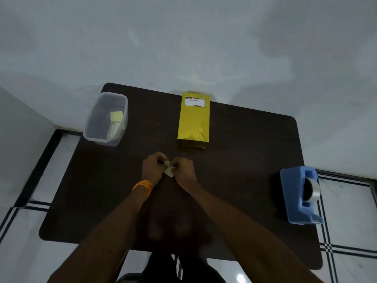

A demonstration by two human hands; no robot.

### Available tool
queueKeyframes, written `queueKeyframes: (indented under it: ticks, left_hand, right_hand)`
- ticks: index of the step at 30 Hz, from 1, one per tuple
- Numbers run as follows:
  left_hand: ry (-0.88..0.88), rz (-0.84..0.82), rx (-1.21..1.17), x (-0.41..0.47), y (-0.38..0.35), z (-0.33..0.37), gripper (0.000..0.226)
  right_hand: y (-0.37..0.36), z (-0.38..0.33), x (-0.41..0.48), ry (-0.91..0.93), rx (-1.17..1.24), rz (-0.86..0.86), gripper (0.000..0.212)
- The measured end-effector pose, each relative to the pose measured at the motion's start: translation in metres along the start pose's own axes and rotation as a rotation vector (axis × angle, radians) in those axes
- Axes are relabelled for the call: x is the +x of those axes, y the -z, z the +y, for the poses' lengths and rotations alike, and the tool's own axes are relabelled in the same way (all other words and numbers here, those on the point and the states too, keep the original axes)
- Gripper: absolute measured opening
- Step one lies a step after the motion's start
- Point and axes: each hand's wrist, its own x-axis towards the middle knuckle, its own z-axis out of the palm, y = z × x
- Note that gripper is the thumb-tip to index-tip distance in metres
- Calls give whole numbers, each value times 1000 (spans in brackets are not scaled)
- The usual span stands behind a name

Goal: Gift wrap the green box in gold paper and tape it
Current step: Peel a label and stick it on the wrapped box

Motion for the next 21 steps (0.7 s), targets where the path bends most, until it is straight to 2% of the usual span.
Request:
queueKeyframes:
  ticks: [3,7,11,15,18,21]
  left_hand:
    - [-64,-79,3,0,5,4,27]
    - [-145,-79,-52,-2,10,19,19]
    - [-2,-123,-459,-12,5,62,15]
    - [18,-144,-653,-24,-11,106,11]
    - [-99,-252,-587,-27,-25,123,15]
    - [-188,-309,-527,-27,-36,143,19]
  right_hand:
    - [14,-5,-4,-94,224,26,15]
    - [36,-15,-5,-172,462,67,11]
    - [66,-18,-9,-248,610,183,9]
    - [99,-9,-21,-263,744,339,9]
    - [122,0,-34,-283,799,408,17]
    - [144,11,-45,-314,894,440,14]
